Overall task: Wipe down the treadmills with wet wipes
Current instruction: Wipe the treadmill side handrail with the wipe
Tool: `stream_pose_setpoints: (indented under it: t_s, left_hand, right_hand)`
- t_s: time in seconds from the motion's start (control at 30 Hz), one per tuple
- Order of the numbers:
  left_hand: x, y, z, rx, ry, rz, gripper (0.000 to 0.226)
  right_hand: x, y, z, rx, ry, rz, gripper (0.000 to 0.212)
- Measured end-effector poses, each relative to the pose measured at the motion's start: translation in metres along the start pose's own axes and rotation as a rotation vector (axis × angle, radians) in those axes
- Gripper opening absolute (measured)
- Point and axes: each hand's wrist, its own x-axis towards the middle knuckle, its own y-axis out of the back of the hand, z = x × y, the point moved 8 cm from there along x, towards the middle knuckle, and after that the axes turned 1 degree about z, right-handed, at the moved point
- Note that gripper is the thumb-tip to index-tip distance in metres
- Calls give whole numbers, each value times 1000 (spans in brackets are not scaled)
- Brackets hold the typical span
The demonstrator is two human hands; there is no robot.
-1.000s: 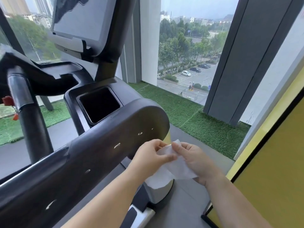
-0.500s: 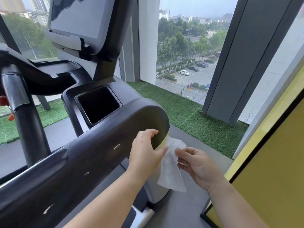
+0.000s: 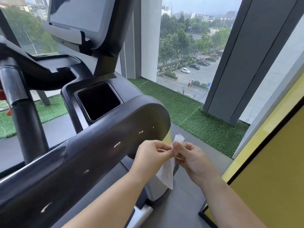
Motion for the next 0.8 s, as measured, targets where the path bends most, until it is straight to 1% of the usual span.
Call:
stream_pose_setpoints:
  t_s: [0.07,0.13,0.2,0.3,0.33,0.4,0.47,0.53,0.6,0.7,0.8]
  left_hand:
    - [1,1,-1,-52,16,-14,21]
    - [1,0,-6,-146,75,-46,18]
    - [2,-2,-13,-236,142,-64,14]
    - [4,-4,-21,-358,224,-59,17]
    - [3,-5,-22,-401,249,-60,17]
    - [1,-7,-22,-458,276,-56,16]
    - [0,-6,-21,-448,264,-37,14]
    - [0,-5,-20,-413,237,-10,12]
    - [-1,-4,-19,-401,228,21,11]
    - [-2,-3,-17,-430,238,43,11]
    - [-2,-4,-15,-443,221,46,10]
  right_hand:
    - [2,1,2,25,-3,-16,55]
    - [4,5,3,44,4,-9,63]
    - [4,8,4,66,4,0,57]
    - [0,8,2,110,2,-4,36]
    - [-1,8,1,113,5,-3,36]
    - [0,9,0,118,20,-6,52]
    - [-1,11,0,132,29,-5,68]
    - [0,12,0,121,37,-10,73]
    - [0,11,-2,119,47,-12,69]
    - [0,13,-2,178,44,-4,62]
    - [-2,11,-4,249,51,-42,54]
